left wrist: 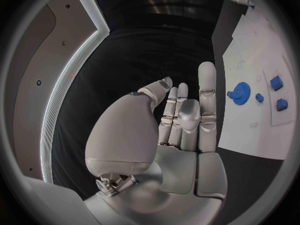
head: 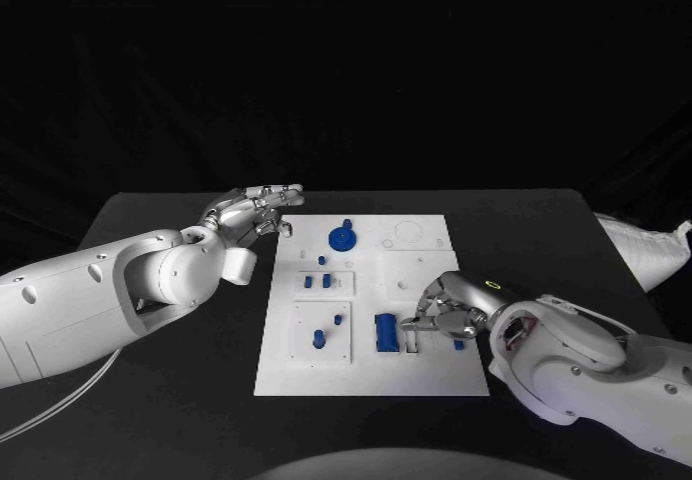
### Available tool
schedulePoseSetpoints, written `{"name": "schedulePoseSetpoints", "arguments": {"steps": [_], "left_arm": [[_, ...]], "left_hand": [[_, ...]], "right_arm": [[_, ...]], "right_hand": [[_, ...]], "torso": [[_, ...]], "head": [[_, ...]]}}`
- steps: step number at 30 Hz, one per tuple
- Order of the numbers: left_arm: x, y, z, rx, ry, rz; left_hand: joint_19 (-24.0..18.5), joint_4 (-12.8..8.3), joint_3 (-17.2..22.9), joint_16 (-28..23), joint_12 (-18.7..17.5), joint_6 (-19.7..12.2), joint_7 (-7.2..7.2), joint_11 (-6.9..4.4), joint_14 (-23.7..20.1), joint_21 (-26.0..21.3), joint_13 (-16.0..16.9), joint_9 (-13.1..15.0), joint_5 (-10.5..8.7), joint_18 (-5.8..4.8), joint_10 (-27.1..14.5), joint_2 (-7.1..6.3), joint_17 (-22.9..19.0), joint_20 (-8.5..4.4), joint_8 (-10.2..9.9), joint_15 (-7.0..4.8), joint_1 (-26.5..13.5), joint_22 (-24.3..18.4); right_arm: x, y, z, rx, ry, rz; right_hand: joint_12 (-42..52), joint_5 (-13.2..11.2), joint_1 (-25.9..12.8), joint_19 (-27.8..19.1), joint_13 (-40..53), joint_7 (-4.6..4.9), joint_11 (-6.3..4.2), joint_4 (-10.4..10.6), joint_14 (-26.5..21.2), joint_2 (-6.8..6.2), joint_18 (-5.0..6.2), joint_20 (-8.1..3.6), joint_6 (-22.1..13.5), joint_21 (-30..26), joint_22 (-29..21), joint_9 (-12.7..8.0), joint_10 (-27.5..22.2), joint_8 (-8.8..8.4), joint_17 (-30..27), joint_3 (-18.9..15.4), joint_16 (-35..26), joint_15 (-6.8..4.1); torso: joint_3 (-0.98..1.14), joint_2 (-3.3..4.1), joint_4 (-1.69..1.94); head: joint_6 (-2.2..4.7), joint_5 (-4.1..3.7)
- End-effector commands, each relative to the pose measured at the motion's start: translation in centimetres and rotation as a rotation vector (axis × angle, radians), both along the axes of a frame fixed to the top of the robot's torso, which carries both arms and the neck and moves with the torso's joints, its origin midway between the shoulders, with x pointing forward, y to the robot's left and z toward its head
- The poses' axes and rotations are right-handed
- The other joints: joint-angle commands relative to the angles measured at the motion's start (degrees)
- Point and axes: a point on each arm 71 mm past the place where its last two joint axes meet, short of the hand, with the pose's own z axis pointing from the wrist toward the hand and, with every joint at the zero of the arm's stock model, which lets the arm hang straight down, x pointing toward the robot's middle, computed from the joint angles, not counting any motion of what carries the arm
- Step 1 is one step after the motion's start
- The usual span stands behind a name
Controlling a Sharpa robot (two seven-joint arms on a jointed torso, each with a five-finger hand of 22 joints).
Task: Assemble the parts on the task board
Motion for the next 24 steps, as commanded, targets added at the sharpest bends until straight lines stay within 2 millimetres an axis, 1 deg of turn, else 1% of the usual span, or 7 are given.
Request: {"name": "schedulePoseSetpoints", "arguments": {"steps": [1, 4, 7, 9, 15, 19, 24], "left_arm": [[-0.1, -0.2, 0.1, -0.007, -0.008, -0.013], [-0.1, -0.2, 0.1, -0.008, -0.009, -0.014], [-0.1, -0.3, 0.1, -0.01, -0.011, -0.015], [-0.1, -0.3, 0.2, -0.01, -0.011, -0.016], [-0.1, -0.3, 0.2, -0.012, -0.012, -0.019], [-0.1, -0.3, 0.2, -0.012, -0.012, -0.018], [-0.1, -0.2, 0.1, -0.012, -0.012, -0.018]], "left_hand": [[-0.4, 0.0, -0.2, -0.1, 0.3, -0.4, 0.1, 0.07, -0.4, -0.3, 0.0, -0.1, 0.13, 1.05, -0.5, 0.28, -0.1, 0.09, 0.3, 0.17, -0.4, -0.1], [-0.4, 0.0, -0.3, -0.1, 0.4, -0.4, 0.13, 0.11, -0.4, -0.3, 0.0, -0.1, 0.1, 1.04, -0.6, 0.26, -0.1, 0.11, 0.3, 0.2, -0.4, -0.1], [-0.4, 0.0, -0.3, -0.1, 0.4, -0.4, 0.13, 0.11, -0.4, -0.3, 0.0, -0.1, 0.1, 1.04, -0.6, 0.26, -0.1, 0.11, 0.3, 0.2, -0.4, -0.1], [-0.4, 0.0, -0.3, -0.1, 0.4, -0.4, 0.13, 0.11, -0.4, -0.3, 0.0, -0.1, 0.1, 1.04, -0.6, 0.26, -0.1, 0.11, 0.3, 0.2, -0.4, -0.1], [-0.4, 0.0, -0.3, -0.1, 0.4, -0.4, 0.13, 0.11, -0.4, -0.3, 0.0, -0.1, 0.1, 1.04, -0.6, 0.26, -0.1, 0.11, 0.3, 0.2, -0.4, -0.1], [-0.4, 0.0, -0.3, -0.1, 0.4, -0.4, 0.13, 0.11, -0.4, -0.3, 0.0, -0.1, 0.1, 1.04, -0.6, 0.26, -0.1, 0.11, 0.3, 0.2, -0.4, -0.1], [-0.4, 0.0, -0.3, -0.1, 0.4, -0.4, 0.13, 0.11, -0.4, -0.3, 0.0, -0.1, 0.1, 1.04, -0.6, 0.26, -0.1, 0.11, 0.3, 0.2, -0.4, -0.1]], "right_arm": [[0.2, -1.4, 0.9, 0.061, -0.007, -0.025], [0.3, -3.0, 1.1, 0.007, 0.003, -0.03], [0.3, -4.1, 1.1, -0.062, 0.009, -0.029], [0.3, -4.6, 1.1, -0.107, 0.003, -0.024], [0.2, -5.7, 0.4, -0.231, -0.001, -0.018], [0.1, -5.9, -0.1, -0.281, 0.007, -0.01], [-0.1, -5.5, -1.0, -0.3, 0.029, 0.004]], "right_hand": [[4.9, 1.3, 0.2, 0.8, 26.3, 1.05, -1.67, 0.2, 5.0, 0.16, -0.27, 0.27, -2.7, -0.2, -0.3, -0.9, 5.3, -2.25, 10.3, 0.5, 0.0, 0.64], [4.4, 1.6, 0.9, 0.6, 26.1, 2.13, -0.73, -0.1, 4.9, 0.39, -0.25, 0.96, -4.7, -0.3, -0.5, -2.0, 5.1, -4.56, 10.2, 0.9, -0.1, 1.46], [4.3, 1.2, 0.9, 0.6, 26.1, 2.49, -0.37, -0.1, 4.9, 0.2, -0.24, 1.37, -4.9, -0.3, -0.4, -2.7, 5.0, -5.53, 10.2, 0.9, -0.1, 1.82], [4.5, 1.0, 0.8, 0.7, 26.2, 2.5, -0.34, 0.0, 4.9, 0.17, -0.24, 1.47, -4.7, -0.3, -0.3, -2.9, 5.1, -5.68, 10.2, 0.9, -0.1, 1.88], [5.0, 1.4, 1.1, 0.7, 26.7, 2.19, -0.54, 0.0, 5.0, 0.4, -0.25, 1.64, -2.7, -0.1, 0.0, -3.3, 5.4, -5.81, 10.4, 1.3, 0.0, 1.81], [5.1, 1.6, 1.0, 0.8, 26.8, 2.01, -0.68, 0.1, 5.0, 0.49, -0.25, 1.6, -1.9, -0.1, 0.0, -3.4, 5.4, -5.8, 10.4, 1.4, 0.0, 1.71], [5.0, 1.7, 0.8, 0.8, 26.8, 1.92, -0.76, 0.3, 5.0, 0.44, -0.25, 1.55, -1.5, -0.1, 0.0, -3.5, 5.4, -5.87, 10.4, 1.4, 0.0, 1.64]], "torso": [[-0.07, -0.08, 0.04], [-0.08, -0.02, -0.03], [0.0, 0.07, -0.13], [0.02, 0.08, -0.27], [0.14, -0.02, -0.42], [0.09, -0.02, -0.27], [0.09, 0.04, -0.26]], "head": [[0.15, -0.55], [0.39, -0.81], [0.56, -1.09], [0.63, -1.15], [0.78, -1.33], [0.83, -1.66], [0.82, -1.57]]}}
